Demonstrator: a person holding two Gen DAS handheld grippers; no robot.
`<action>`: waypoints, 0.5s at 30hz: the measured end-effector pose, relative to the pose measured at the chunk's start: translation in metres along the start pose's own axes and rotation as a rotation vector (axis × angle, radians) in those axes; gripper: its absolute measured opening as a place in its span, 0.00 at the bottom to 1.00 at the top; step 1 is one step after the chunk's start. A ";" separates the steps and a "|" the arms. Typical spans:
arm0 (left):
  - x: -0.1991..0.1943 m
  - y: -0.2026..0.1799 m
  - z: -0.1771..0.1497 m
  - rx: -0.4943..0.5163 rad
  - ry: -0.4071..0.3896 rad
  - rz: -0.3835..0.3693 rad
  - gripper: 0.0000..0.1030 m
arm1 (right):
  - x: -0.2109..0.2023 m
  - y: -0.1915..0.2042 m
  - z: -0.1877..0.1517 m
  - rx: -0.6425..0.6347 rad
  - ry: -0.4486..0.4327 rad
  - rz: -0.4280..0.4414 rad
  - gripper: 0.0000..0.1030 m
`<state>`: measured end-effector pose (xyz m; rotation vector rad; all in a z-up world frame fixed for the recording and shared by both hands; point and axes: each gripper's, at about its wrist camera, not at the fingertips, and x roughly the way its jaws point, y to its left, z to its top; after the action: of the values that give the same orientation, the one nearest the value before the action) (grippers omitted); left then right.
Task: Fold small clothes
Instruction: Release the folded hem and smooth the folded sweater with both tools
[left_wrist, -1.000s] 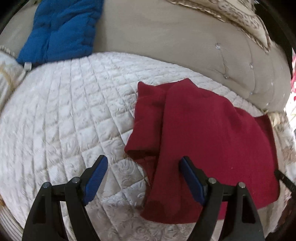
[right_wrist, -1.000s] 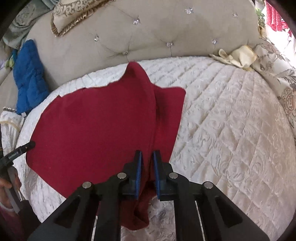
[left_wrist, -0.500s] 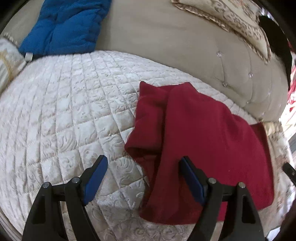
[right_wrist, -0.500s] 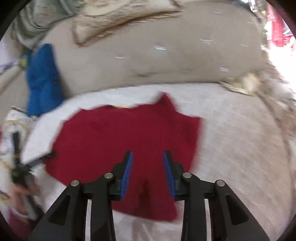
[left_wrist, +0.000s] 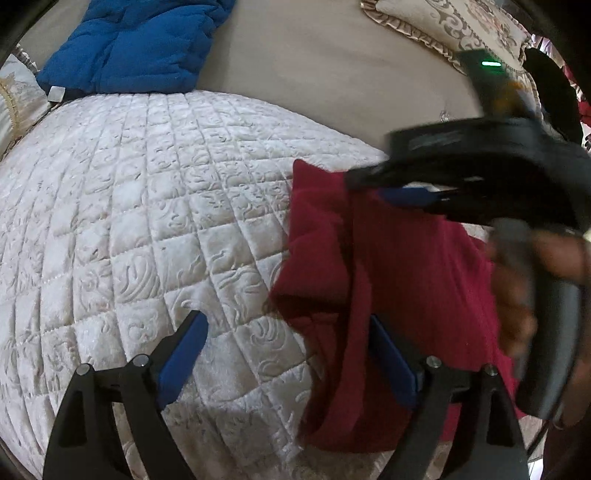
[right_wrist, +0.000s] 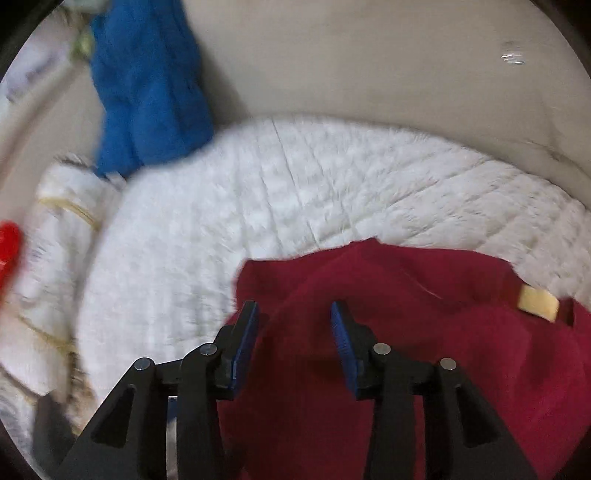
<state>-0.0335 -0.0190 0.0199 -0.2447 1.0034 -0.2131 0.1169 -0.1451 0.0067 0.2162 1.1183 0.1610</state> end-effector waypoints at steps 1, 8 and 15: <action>0.001 0.000 0.000 0.003 0.000 -0.001 0.89 | 0.010 0.003 0.003 -0.016 0.023 -0.032 0.15; 0.004 0.004 0.003 -0.003 -0.004 -0.005 0.89 | 0.010 0.004 0.006 0.005 -0.077 -0.028 0.00; 0.008 0.004 0.004 0.010 -0.002 0.004 0.90 | -0.011 -0.006 -0.009 -0.001 -0.094 0.095 0.14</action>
<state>-0.0260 -0.0169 0.0146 -0.2338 1.0001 -0.2143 0.1041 -0.1526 0.0106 0.2734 1.0151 0.2332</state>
